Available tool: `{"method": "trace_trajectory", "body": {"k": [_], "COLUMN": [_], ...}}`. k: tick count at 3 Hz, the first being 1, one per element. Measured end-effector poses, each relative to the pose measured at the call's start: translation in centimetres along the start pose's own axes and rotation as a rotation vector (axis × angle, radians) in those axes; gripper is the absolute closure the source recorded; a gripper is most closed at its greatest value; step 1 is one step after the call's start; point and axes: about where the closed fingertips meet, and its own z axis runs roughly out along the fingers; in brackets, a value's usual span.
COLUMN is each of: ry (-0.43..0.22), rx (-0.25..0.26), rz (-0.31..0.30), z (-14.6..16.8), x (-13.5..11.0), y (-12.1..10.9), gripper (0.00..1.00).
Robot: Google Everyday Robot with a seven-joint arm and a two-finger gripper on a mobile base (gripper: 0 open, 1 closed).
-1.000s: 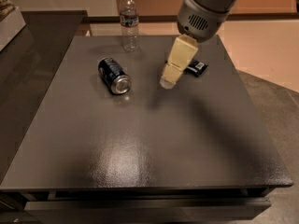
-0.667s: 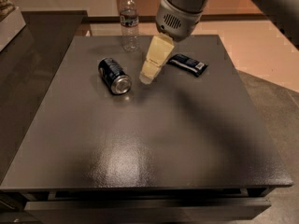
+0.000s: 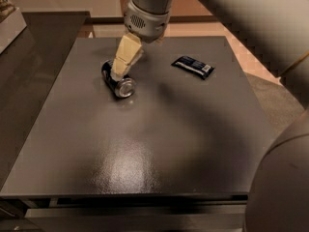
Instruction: Place pepsi can upright
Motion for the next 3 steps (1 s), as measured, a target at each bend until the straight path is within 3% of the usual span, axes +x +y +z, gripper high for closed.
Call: {"method": "trace_trajectory", "body": {"k": [2,3], "ry": [0.088,0.145], "rx": [0.091,0.148], "rz": [0.197,0.301], "z": [3.7,5.2], "x": [-3.7,-4.6], "y": [-0.1,-1.3], "gripper": [0.0,0.0]}}
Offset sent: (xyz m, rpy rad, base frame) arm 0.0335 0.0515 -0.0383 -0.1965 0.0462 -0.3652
